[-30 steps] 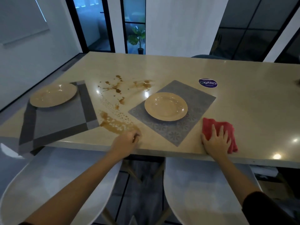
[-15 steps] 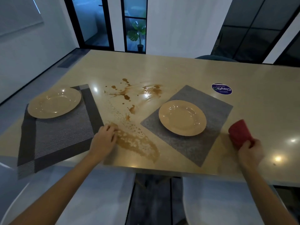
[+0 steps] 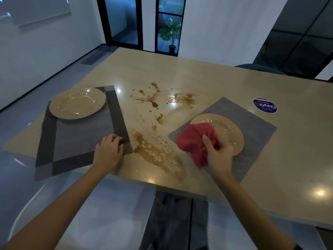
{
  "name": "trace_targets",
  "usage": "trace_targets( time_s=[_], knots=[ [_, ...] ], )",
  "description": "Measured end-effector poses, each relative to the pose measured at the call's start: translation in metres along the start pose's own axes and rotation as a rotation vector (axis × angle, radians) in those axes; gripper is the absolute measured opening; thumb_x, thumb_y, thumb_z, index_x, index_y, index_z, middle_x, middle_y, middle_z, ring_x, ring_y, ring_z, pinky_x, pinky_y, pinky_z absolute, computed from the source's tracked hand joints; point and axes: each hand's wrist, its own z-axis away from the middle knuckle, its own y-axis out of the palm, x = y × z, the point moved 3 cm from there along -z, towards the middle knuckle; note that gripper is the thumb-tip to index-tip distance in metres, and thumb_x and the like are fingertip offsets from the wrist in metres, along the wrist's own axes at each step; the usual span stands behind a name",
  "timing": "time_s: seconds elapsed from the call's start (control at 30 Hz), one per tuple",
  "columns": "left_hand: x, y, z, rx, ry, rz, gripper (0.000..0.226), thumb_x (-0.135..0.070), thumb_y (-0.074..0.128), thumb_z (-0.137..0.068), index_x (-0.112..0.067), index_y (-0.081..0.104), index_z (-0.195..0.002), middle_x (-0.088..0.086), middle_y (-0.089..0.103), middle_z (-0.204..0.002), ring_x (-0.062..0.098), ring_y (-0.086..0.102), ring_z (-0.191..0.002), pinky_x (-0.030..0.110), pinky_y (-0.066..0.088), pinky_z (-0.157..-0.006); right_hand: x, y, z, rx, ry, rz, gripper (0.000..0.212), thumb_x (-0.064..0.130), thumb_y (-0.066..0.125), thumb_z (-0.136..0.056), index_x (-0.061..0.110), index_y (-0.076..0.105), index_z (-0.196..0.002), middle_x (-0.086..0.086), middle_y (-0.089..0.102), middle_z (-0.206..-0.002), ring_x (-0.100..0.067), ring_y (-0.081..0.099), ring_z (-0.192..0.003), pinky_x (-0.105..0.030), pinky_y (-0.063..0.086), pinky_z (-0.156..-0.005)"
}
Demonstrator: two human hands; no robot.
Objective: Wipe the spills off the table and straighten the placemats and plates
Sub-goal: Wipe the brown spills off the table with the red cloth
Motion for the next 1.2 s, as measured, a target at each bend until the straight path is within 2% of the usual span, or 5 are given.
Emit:
trace_targets(
  time_s=[0.1, 0.23, 0.57, 0.93, 1.2],
  knots=[
    [-0.003, 0.002, 0.003, 0.017, 0.005, -0.076, 0.035, -0.029, 0.045, -0.097, -0.015, 0.059, -0.126, 0.005, 0.056, -0.130, 0.025, 0.053, -0.118, 0.042, 0.043, -0.091, -0.006, 0.016, 0.018, 0.067, -0.304, 0.330, 0.019, 0.024, 0.055, -0.094, 0.009, 0.063, -0.086, 0.002, 0.061, -0.069, -0.002, 0.053, -0.062, -0.023, 0.040, -0.057],
    [-0.007, 0.007, 0.007, 0.047, -0.011, -0.147, 0.042, -0.032, 0.039, -0.100, -0.016, 0.053, -0.136, 0.002, 0.049, -0.144, 0.021, 0.048, -0.129, 0.043, 0.035, -0.102, -0.063, 0.041, 0.055, 0.520, -0.322, 0.747, 0.067, 0.056, 0.018, -0.095, 0.014, 0.040, -0.142, -0.003, 0.029, -0.152, -0.019, 0.022, -0.142, -0.047, 0.029, -0.114],
    [0.007, 0.003, 0.011, 0.067, -0.044, -0.212, 0.045, -0.034, 0.033, -0.101, -0.018, 0.047, -0.141, -0.003, 0.041, -0.151, 0.016, 0.040, -0.138, 0.045, 0.025, -0.113, -0.092, 0.046, 0.052, 0.798, -0.478, 1.097, 0.060, 0.065, 0.013, -0.093, 0.044, 0.001, -0.148, 0.008, -0.015, -0.159, -0.018, -0.028, -0.143, -0.052, -0.012, -0.115],
    [0.013, 0.014, 0.015, -0.064, -0.037, -0.091, 0.033, -0.020, 0.060, -0.092, -0.003, 0.065, -0.119, 0.015, 0.063, -0.126, 0.033, 0.063, -0.113, 0.041, 0.052, -0.090, -0.090, 0.135, 0.025, 0.813, -0.496, 1.057, 0.056, 0.050, 0.009, -0.097, 0.034, 0.010, -0.151, 0.010, 0.003, -0.160, -0.021, -0.008, -0.148, -0.048, -0.002, -0.120],
    [0.018, 0.018, 0.019, -0.232, -0.090, -0.041, 0.043, -0.037, 0.030, -0.097, -0.017, 0.058, -0.123, 0.003, 0.056, -0.131, 0.022, 0.050, -0.124, 0.048, 0.033, -0.105, -0.085, 0.125, 0.054, 0.795, -0.520, 0.990, 0.062, 0.054, 0.017, -0.096, 0.029, 0.002, -0.152, 0.008, -0.007, -0.159, -0.021, -0.015, -0.146, -0.041, -0.016, -0.116]
  ],
)
